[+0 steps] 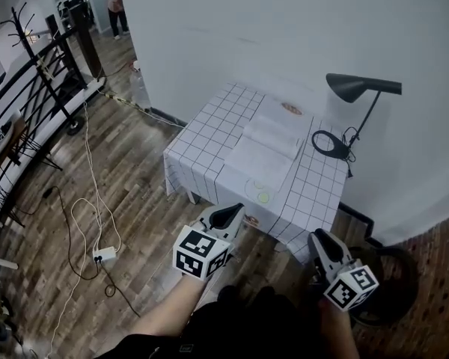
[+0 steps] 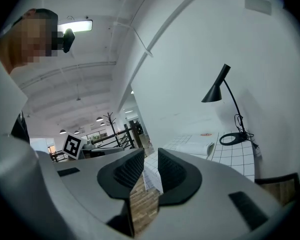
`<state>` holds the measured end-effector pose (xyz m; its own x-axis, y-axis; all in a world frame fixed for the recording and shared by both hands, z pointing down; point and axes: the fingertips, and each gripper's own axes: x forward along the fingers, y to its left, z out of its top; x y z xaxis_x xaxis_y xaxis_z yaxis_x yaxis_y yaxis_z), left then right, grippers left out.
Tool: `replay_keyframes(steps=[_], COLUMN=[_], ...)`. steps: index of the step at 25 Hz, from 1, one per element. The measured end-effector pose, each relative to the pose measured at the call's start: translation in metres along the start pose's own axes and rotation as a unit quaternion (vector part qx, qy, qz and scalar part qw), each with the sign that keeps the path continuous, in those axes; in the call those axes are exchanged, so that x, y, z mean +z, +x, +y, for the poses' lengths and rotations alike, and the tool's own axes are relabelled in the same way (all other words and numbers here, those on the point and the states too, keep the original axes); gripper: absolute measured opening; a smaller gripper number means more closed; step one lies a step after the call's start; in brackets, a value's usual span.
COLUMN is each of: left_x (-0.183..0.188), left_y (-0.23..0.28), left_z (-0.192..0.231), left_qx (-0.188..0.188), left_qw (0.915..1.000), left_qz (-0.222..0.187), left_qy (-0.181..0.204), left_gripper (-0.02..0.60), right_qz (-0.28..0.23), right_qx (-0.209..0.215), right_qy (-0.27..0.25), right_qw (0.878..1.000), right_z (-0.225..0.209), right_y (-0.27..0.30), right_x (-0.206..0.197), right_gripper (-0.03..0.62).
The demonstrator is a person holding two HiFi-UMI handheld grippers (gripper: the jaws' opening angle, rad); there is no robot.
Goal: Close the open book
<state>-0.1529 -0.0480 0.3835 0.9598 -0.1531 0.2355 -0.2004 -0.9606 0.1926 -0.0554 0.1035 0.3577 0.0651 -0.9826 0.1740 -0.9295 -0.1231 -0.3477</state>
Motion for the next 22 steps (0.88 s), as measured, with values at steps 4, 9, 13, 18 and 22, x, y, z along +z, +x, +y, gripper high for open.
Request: replay_keyframes(steps=[4,9,13,18,22], left_x=[0.004,0.011,0.018,0.031,0.044], left_y=[0.02,0.065,0.117,0.201,0.257], left_z=[0.012,0.018,0.009,-0.025,-0.047], left_qx=[0.019,0.053,0.085,0.105,0.122], left_qw=[0.9998,0.9985,0.9964,0.9944,0.9923], left_qz=[0.003,0.006,0.006,0.011,0.016], left_qy=[0.004,0.009,0.005,-0.009,-0.013], left_gripper=[0.012,0.012,0.012,0.012,0.012], right_qz=[-0.004,-0.008,0.005,0.026,0.051], right_qx=[0.017,0.054,0.082,0.106,0.128], right_qy=[-0.001,0.001,0.004,0.0,0.008], right_qw=[1.0,0.999,0.997,0.994,0.99], right_z=[-0.021,-0.067,-0.127,-0.215,-0.276], right_y=[0.021,0.046,0.057,0.059,0.07], right_x=[0.013,0.03,0.045,0.074,0.083], right_gripper=[0.073,0.072,0.071,0.069,0.069])
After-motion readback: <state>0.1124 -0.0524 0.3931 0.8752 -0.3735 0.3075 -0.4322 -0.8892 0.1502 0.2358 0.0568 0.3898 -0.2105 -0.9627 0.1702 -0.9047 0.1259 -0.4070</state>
